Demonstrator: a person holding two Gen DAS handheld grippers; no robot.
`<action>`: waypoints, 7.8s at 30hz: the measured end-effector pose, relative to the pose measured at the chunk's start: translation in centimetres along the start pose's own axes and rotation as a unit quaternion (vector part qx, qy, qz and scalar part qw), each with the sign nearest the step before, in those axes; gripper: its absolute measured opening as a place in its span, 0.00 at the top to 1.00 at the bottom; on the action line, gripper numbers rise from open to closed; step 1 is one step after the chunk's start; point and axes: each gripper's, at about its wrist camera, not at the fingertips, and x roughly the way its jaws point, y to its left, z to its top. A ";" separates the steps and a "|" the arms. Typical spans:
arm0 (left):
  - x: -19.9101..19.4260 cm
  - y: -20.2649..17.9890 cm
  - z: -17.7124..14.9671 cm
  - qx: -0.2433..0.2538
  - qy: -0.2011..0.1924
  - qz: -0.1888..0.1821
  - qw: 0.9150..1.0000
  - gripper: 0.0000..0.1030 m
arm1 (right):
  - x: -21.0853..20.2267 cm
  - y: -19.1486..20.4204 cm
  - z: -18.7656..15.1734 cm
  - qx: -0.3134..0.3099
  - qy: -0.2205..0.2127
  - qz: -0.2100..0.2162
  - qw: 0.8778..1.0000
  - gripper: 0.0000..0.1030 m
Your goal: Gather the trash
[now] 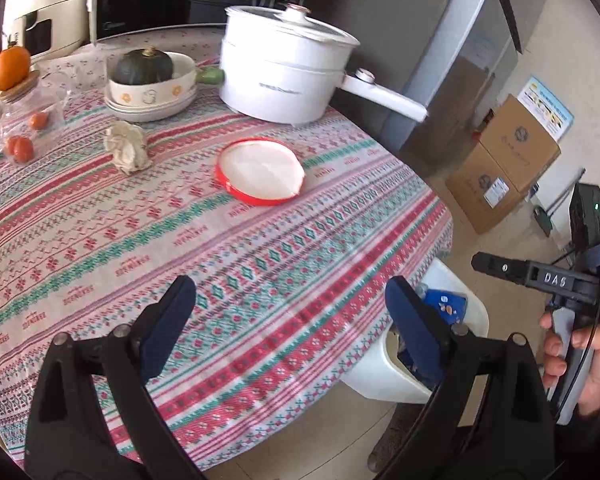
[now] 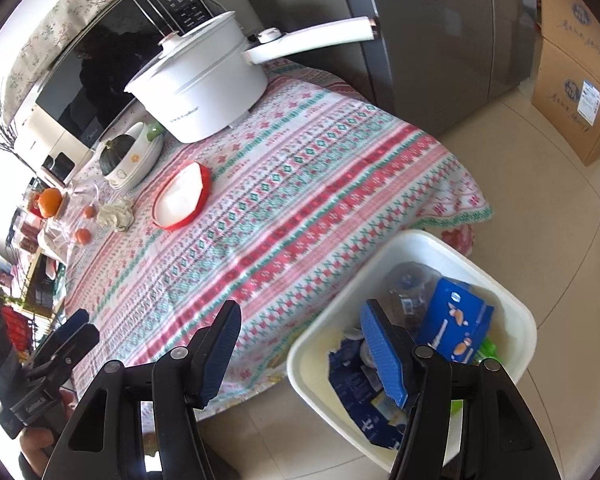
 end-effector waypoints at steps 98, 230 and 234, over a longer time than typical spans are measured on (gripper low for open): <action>1.1 -4.5 -6.0 0.041 0.057 -0.153 0.986 0.64 | -4.5 -6.8 -7.5 -0.063 -0.013 -0.063 0.996 0.95; -8.6 -5.9 -11.3 0.053 -0.104 0.148 0.982 0.01 | -10.5 4.6 -12.9 -0.118 -0.205 -0.150 0.960 0.00; -8.6 -6.0 -11.3 0.054 -0.104 0.148 0.982 0.01 | -10.5 4.6 -12.9 -0.119 -0.205 -0.150 0.960 0.00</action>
